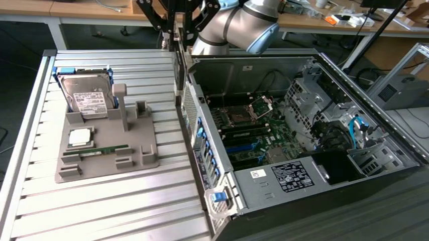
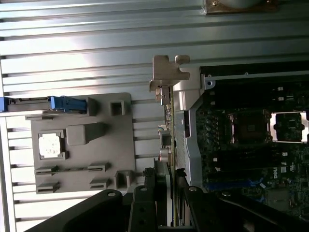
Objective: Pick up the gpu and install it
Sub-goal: 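Pick up the gpu and move the gpu toward the slot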
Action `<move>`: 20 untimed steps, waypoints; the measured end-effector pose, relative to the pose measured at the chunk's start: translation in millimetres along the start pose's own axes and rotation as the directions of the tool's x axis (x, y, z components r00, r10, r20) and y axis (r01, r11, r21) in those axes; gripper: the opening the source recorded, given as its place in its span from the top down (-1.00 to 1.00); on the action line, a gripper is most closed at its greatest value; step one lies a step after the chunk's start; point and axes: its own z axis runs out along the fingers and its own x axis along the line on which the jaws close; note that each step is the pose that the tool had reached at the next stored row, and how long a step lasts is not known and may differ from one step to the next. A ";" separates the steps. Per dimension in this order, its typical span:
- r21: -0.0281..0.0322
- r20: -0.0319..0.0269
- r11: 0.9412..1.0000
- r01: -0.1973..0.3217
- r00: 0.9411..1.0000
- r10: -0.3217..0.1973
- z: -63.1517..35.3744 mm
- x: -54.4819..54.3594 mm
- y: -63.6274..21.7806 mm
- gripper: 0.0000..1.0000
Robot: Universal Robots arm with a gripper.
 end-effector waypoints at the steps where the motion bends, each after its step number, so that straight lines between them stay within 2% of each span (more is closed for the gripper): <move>1: 0.000 0.000 1.000 0.000 1.000 0.000 0.0 -0.5 0.0 0.45; 20: 0.000 0.000 1.000 0.000 1.000 0.000 0.4 -12.2 0.9 0.45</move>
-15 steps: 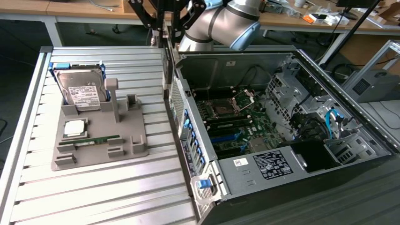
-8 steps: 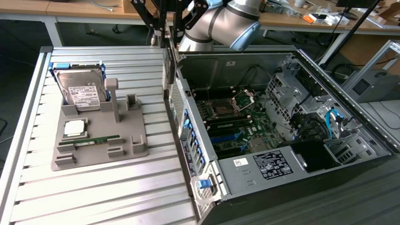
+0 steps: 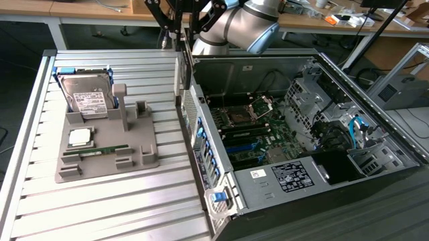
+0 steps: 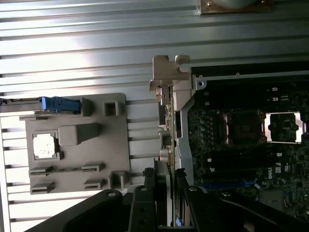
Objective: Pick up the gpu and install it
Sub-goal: 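Pick up the gpu and move the gpu toward the slot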
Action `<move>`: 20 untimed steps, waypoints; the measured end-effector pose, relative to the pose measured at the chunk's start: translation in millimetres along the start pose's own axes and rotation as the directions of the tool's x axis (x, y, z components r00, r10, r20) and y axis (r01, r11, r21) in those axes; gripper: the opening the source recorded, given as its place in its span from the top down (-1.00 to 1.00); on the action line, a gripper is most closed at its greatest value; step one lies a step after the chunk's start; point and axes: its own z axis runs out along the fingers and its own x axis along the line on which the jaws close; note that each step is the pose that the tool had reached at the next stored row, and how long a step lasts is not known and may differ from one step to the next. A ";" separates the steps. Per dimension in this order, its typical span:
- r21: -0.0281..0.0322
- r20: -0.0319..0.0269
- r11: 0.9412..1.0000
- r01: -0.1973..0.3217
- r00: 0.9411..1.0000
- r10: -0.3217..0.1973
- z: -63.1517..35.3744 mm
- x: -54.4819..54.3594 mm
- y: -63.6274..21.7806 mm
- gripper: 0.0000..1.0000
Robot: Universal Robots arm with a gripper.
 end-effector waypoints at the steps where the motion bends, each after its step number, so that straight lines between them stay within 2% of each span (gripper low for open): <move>1: 0.000 0.000 1.000 0.000 1.000 0.000 0.0 -1.0 0.1 0.45; 20: 0.000 0.000 1.000 0.000 1.000 0.000 0.5 -17.1 1.3 0.45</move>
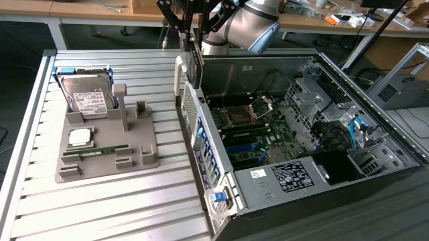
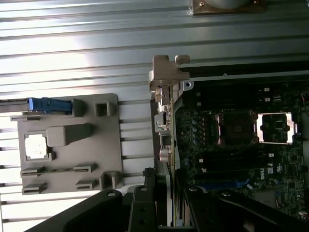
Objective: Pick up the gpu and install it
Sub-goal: 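Pick up the gpu and move the gpu toward the slot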
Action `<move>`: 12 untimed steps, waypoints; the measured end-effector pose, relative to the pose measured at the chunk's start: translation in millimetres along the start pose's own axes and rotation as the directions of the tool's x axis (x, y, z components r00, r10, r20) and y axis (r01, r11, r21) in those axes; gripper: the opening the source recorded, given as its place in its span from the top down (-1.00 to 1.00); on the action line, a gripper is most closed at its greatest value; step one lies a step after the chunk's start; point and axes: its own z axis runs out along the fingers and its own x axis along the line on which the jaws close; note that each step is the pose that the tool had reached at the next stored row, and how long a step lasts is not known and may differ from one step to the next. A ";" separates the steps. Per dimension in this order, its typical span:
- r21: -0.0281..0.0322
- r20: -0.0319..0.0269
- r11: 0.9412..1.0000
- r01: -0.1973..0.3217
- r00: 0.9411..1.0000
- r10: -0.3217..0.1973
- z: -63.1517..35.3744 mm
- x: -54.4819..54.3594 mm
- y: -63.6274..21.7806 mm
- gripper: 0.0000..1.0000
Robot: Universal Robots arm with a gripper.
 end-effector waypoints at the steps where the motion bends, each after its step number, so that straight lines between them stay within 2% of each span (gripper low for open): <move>1: 0.000 0.000 1.000 0.000 1.000 0.000 0.0 -0.6 0.1 0.45; 12: 0.000 0.000 1.000 0.000 1.000 0.000 0.2 -7.7 0.6 0.45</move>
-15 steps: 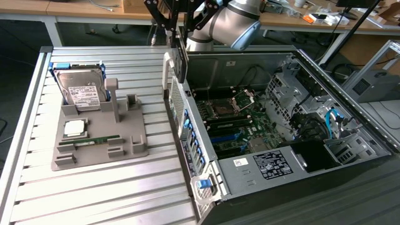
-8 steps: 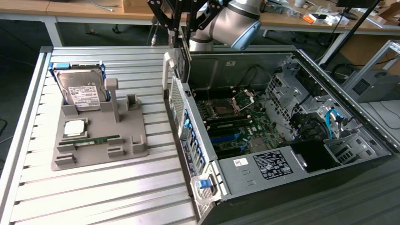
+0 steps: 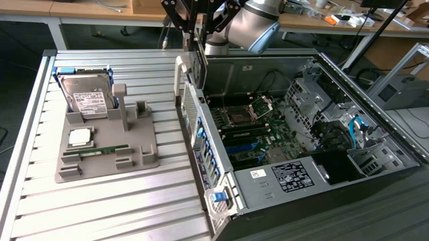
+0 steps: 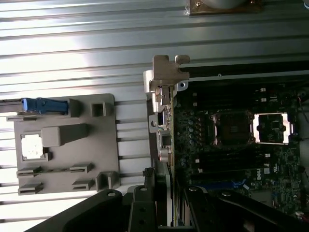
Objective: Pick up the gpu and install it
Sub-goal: 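Pick up the gpu and move the gpu toward the slot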
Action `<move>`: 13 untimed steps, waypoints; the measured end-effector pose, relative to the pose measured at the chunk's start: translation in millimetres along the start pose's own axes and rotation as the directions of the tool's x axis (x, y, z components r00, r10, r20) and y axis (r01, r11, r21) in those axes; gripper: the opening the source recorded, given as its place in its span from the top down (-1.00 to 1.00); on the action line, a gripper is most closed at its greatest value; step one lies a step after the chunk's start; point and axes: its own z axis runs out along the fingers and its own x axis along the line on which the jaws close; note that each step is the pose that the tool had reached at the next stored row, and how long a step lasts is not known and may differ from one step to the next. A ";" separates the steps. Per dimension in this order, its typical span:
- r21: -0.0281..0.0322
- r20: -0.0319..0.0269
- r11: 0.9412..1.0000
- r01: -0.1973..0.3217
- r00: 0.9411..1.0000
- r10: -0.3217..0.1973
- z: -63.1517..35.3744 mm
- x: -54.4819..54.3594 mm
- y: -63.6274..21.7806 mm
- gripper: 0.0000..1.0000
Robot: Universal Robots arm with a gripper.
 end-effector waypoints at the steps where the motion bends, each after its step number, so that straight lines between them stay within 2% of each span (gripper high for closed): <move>1: 0.000 0.000 1.000 0.000 1.000 0.000 0.0 -0.6 0.1 0.45; 13: 0.000 0.000 1.000 0.000 1.000 0.000 0.3 -9.0 0.7 0.45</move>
